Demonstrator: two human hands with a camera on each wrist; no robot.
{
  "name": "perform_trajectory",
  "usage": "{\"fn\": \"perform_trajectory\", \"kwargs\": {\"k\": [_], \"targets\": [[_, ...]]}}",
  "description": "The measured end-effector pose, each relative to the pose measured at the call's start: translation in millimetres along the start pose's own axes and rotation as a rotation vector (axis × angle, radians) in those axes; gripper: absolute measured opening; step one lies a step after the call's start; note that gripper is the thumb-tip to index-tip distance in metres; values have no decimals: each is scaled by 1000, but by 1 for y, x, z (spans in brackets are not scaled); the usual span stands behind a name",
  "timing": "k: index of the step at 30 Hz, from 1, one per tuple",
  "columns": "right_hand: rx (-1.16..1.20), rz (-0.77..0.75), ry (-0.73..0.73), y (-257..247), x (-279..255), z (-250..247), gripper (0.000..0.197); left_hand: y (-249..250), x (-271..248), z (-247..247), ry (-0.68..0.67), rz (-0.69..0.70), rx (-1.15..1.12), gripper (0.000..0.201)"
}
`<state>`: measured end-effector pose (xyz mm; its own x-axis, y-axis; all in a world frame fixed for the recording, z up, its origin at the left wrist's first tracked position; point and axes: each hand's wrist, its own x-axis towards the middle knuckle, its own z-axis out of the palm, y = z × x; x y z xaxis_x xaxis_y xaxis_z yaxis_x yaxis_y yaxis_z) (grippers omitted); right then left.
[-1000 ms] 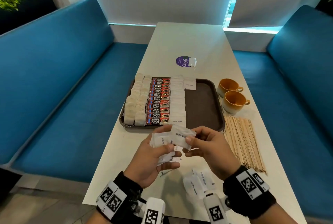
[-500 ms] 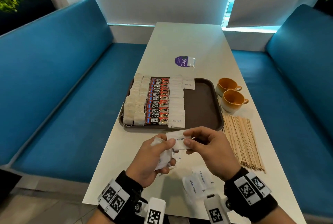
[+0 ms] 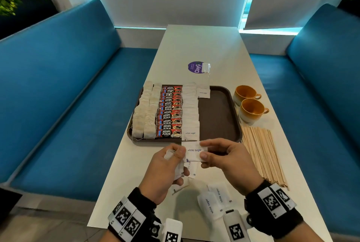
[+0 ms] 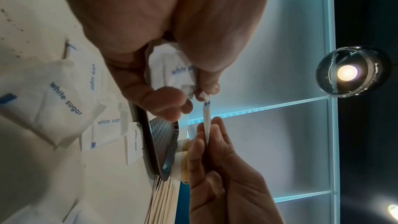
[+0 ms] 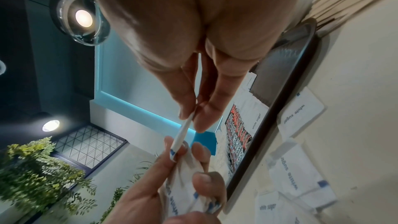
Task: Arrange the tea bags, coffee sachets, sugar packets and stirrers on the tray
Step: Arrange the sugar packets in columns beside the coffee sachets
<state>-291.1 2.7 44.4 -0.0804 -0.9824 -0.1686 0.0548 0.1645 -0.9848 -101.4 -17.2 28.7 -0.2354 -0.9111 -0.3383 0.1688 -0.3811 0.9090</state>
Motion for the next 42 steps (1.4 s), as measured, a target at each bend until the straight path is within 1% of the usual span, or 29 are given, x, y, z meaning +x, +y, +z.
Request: {"fn": "perform_trajectory", "kwargs": {"k": [2,5,7,11,14,17,19,24,26,29,32,36,40,42], "targets": [[-9,2,6,0,4,-1,18,1,1,-2,-15,2,-4,23],[2,0,31,-1,13,-3,16,2,3,-5,-68,-15,4,22],[-7,-3,32,-2,18,-4,15,3,4,-7,-79,-19,19,24],[-48,-3,39,-3,27,-2,13,3,12,-8,-33,-31,50,22],[-46,3,72,-6,43,-5,12,4,19,-8,21,-51,45,25],[-4,21,129,-15,71,-14,13,8,25,-11,56,-73,-6,29],[-16,21,182,-21,98,-22,13,11,29,-14,63,-97,-54,26],[-56,110,305,-17,185,-45,18,14,41,-19,88,-162,-130,24],[-126,157,353,-11,218,-51,22,13,45,-19,86,-178,-142,25],[-279,219,404,-3,257,-57,21,13,48,-19,69,-201,-163,29],[-364,218,404,4,288,-58,24,15,50,-22,49,-216,-154,29],[-551,242,372,13,313,-53,29,16,53,-28,45,-242,-135,30],[-745,240,388,18,322,-50,35,15,58,-32,43,-250,-115,14],[-796,240,381,17,325,-50,34,14,59,-33,45,-264,-116,14]]}}
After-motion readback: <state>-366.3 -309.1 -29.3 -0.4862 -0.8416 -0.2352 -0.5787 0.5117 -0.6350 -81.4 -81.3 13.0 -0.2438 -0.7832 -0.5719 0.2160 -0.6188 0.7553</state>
